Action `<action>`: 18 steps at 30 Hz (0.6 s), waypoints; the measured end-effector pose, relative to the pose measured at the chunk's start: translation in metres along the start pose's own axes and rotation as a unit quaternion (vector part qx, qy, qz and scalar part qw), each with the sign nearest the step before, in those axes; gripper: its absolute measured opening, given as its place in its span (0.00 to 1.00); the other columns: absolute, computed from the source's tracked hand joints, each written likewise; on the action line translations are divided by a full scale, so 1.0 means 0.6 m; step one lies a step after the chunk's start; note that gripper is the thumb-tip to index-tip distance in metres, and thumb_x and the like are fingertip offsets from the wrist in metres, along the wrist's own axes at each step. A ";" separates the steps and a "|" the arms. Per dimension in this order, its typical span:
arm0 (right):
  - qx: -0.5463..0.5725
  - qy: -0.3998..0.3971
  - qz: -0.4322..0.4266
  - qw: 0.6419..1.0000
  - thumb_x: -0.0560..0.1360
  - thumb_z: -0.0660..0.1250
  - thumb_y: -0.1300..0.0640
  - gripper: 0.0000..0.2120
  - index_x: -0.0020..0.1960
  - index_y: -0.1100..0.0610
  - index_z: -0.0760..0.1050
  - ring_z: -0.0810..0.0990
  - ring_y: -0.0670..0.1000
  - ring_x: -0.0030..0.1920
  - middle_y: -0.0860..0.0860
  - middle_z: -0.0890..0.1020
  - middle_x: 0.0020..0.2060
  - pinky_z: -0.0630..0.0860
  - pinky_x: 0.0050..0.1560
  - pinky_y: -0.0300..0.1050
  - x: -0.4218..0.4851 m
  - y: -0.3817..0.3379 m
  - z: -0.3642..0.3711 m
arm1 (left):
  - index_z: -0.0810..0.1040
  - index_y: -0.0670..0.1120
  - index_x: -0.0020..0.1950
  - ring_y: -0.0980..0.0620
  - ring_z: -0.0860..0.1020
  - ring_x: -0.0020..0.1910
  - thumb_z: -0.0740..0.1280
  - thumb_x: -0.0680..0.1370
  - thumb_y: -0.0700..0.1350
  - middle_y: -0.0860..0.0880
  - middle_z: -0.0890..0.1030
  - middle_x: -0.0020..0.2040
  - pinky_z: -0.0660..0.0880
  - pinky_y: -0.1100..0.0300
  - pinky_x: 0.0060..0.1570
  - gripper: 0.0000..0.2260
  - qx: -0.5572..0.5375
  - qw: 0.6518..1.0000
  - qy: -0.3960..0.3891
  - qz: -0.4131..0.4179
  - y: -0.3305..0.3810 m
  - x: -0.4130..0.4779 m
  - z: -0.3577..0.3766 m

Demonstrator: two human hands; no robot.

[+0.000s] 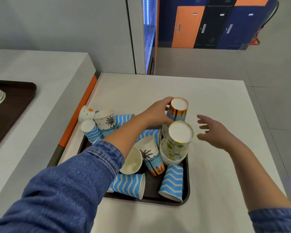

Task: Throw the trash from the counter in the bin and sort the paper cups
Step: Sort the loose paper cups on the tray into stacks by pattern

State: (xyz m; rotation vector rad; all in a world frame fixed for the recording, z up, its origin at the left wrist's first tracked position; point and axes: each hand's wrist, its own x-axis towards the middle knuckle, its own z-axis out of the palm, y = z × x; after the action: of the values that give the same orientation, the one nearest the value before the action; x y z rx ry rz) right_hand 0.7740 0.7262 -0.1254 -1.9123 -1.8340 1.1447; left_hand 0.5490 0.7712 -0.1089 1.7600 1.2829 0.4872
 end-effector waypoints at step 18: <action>-0.076 0.050 -0.064 0.994 0.72 0.68 0.44 0.14 0.57 0.41 0.75 0.79 0.46 0.39 0.42 0.79 0.37 0.70 0.39 0.37 -0.213 -0.105 0.158 | 0.78 0.50 0.60 0.55 0.73 0.57 0.71 0.74 0.44 0.51 0.76 0.59 0.67 0.62 0.57 0.14 0.086 0.972 0.217 -0.025 -0.067 -0.163 -0.145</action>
State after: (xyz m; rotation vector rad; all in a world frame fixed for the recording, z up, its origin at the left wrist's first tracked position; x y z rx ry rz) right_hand 0.6771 0.5875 -0.1003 -1.8631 -2.0061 0.8752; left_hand 0.4248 0.7223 -0.0780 1.8179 1.7127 0.7842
